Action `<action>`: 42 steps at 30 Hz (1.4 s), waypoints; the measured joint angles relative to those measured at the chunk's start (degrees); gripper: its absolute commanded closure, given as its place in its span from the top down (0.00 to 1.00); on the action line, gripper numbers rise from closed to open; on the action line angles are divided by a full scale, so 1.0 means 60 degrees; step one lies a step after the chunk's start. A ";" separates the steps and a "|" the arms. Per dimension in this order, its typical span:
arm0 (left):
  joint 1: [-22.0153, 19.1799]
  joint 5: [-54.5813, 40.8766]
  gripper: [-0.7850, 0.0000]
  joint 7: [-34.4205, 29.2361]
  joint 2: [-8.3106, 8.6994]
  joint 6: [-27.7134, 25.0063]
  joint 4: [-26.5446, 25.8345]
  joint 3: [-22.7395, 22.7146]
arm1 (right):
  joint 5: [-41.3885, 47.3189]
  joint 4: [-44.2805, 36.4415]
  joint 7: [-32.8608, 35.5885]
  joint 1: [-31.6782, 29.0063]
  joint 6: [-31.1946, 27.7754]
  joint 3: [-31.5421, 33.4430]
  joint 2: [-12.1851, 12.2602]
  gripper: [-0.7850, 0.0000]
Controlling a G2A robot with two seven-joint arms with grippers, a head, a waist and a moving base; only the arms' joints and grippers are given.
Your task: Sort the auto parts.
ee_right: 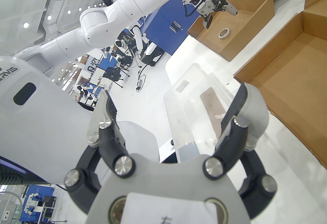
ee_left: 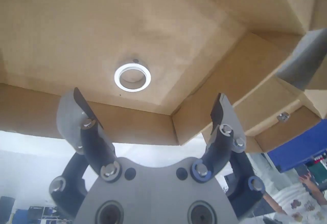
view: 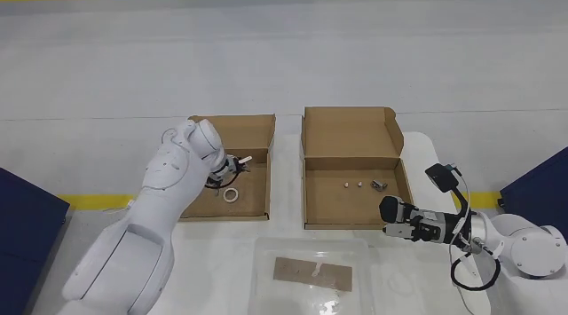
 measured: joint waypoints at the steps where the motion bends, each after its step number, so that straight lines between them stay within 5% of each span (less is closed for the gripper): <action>1: 0.0071 -0.0044 1.00 -0.0106 0.0091 -0.0141 -0.0179 -0.0104 | 0.0000 0.0000 0.0000 0.0000 0.0000 0.0000 0.0000 1.00; 7: 0.1038 -0.0018 1.00 -0.0934 0.0790 -0.0408 -0.2245 -0.0876 | 0.0000 0.0000 0.0000 0.0000 0.0000 0.0000 0.0000 1.00; 13: 0.2818 0.0251 1.00 -0.2090 0.1604 -0.0469 -0.5615 -0.2170 | 0.0000 0.0000 0.0000 0.0000 0.0000 0.0000 0.0000 1.00; 27: 0.2954 0.0136 1.00 -0.1991 0.1608 -0.0560 -0.5641 -0.2298 | 0.0000 0.0000 0.0000 0.0000 0.0000 0.0000 0.0000 1.00; 35: 0.4543 -0.3486 1.00 -0.2019 0.1776 -0.1950 -0.7184 -0.3788 | 0.0000 0.0000 0.0000 0.0000 0.0000 0.0000 0.0000 1.00; 42: 0.6012 -0.5127 1.00 -0.2266 0.1943 -0.2166 -0.9242 -0.4407 | 0.0000 0.0000 0.0000 0.0000 0.0000 0.0000 0.0000 1.00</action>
